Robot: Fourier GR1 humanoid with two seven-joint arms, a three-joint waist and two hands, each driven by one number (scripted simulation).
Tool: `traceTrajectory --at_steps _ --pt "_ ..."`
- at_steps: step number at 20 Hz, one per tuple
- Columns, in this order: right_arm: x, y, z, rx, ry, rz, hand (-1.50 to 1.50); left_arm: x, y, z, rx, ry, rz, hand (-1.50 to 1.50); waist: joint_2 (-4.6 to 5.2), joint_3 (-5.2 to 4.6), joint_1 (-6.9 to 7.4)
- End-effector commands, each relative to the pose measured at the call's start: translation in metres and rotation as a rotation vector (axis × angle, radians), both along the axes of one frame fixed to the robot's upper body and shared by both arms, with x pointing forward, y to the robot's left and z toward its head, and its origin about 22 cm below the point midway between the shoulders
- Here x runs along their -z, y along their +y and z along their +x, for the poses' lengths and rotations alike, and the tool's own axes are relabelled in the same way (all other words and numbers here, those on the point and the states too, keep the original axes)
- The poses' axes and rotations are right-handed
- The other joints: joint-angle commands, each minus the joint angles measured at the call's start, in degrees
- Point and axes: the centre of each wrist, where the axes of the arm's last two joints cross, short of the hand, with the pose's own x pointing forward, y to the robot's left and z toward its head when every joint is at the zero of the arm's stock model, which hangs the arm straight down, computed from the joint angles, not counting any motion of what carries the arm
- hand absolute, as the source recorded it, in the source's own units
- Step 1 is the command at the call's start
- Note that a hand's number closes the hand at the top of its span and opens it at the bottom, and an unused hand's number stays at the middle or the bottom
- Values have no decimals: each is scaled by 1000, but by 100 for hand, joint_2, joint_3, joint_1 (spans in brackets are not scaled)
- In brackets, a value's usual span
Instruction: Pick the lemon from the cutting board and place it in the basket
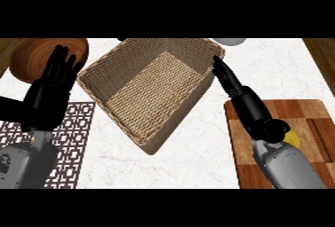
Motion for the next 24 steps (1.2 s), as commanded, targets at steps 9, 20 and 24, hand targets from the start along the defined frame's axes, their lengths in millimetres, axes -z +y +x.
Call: traceTrajectory --at_steps 9,20,24 --pt "39 -5 -2 24 215 571 150 15 36 -12 29 -41 521 0 -56 110 -17" --pt "-41 -67 17 523 -17 -366 -150 22 49 -16 12 -31 539 0 -165 38 -123" --pt "-77 -90 15 479 82 -759 -150 33 46 -18 5 -24 539 0 -179 21 -192"
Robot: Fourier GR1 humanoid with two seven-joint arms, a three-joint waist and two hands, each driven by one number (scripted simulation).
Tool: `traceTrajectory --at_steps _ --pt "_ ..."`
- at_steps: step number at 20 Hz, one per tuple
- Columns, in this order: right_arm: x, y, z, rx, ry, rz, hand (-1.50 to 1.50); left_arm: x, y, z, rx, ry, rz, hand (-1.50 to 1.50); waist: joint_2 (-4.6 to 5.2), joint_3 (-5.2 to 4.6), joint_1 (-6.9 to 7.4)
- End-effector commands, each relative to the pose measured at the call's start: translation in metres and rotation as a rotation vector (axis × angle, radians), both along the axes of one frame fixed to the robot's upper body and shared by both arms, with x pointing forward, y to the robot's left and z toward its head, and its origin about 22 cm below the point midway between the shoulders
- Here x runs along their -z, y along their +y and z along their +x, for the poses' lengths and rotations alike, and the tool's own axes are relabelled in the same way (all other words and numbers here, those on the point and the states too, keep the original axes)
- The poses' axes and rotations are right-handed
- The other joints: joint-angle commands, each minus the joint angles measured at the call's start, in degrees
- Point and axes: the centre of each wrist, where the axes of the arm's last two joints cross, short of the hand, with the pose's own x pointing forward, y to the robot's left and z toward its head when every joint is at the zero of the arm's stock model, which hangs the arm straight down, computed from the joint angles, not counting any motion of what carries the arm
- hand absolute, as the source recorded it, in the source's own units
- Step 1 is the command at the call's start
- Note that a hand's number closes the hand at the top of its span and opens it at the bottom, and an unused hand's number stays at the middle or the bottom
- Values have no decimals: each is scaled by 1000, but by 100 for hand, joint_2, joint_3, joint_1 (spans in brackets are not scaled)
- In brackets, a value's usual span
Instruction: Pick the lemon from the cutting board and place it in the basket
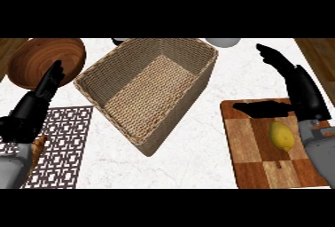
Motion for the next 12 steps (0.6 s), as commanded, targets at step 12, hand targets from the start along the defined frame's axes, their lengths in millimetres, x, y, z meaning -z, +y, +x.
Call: traceTrajectory --at_steps 12 --pt "-123 -39 11 -238 624 -674 -150 3 -5 14 25 -5 1 0 83 35 139"
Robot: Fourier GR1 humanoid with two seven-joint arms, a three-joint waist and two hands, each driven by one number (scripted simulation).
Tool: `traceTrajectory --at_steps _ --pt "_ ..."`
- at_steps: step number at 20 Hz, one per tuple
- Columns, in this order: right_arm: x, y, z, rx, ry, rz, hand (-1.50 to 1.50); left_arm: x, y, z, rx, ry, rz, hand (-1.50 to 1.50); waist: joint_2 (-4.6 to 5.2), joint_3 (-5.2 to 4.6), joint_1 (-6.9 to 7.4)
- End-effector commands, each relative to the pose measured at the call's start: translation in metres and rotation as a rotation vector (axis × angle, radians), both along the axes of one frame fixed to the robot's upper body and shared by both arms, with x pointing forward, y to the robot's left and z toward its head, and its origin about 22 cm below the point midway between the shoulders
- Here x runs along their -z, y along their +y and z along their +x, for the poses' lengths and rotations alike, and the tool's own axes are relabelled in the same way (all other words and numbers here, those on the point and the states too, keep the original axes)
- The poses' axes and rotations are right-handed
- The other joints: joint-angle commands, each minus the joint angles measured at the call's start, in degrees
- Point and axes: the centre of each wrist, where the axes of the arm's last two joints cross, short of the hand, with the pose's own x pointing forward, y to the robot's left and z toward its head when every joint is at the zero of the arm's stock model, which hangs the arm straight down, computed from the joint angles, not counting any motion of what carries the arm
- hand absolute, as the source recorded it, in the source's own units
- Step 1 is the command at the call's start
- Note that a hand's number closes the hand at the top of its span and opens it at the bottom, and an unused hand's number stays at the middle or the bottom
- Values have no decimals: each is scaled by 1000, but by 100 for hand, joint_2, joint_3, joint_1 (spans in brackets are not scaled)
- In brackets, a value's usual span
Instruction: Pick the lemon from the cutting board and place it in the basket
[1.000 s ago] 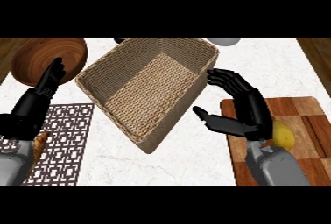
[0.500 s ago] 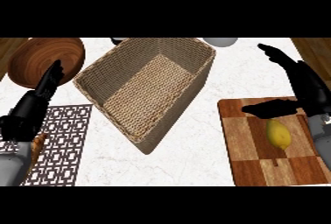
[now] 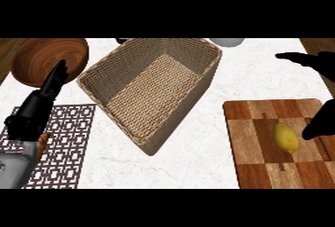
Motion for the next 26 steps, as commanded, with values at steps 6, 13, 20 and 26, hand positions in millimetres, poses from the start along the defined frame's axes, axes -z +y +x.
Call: traceTrajectory --at_steps 6,13,20,26 --pt "-17 -16 17 9 211 -110 -150 0 5 -12 26 7 -8 0 18 25 83" --pt "13 -18 19 -11 249 -119 -150 4 7 -14 19 1 -1 0 18 26 53" --pt "52 -35 25 -14 355 -189 -150 -9 -4 3 28 -9 -5 0 26 28 50" --pt "107 -40 8 -15 364 -220 -150 7 7 -1 6 -7 7 0 24 30 31"
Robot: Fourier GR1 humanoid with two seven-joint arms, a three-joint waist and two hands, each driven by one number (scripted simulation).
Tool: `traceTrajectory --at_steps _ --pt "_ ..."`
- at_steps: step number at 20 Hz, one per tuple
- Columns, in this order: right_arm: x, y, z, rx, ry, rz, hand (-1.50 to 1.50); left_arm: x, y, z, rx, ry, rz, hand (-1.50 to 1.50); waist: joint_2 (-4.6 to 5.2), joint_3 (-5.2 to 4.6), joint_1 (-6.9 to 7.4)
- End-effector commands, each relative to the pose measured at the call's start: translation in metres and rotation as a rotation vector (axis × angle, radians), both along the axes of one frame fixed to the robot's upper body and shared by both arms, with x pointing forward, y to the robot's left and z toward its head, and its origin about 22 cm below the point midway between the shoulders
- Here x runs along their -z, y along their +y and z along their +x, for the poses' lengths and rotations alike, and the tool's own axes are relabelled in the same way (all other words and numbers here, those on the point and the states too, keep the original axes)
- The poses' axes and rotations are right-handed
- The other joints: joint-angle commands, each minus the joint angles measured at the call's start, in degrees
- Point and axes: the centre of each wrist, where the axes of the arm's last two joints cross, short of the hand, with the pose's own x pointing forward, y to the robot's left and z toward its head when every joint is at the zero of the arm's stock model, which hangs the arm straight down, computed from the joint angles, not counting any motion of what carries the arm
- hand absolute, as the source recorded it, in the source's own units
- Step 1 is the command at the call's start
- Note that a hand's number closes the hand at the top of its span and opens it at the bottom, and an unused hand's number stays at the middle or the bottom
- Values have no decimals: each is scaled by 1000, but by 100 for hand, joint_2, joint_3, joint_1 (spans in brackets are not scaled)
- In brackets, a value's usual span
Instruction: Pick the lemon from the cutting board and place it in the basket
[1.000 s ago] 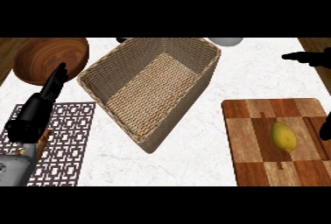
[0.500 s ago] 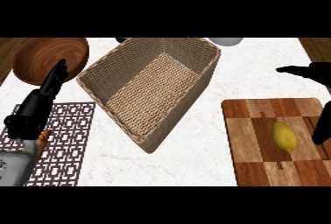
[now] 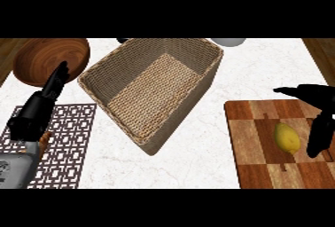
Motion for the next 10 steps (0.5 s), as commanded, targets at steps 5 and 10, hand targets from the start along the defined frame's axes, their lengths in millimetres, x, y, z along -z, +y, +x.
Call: traceTrajectory --at_steps 5,10 --pt "37 -25 -7 16 -9 -16 -150 -3 -21 -10 -6 -4 4 0 -5 1 0" --pt "50 -19 -14 -6 -24 -6 -150 -14 -23 2 18 -1 0 0 -5 1 -24"
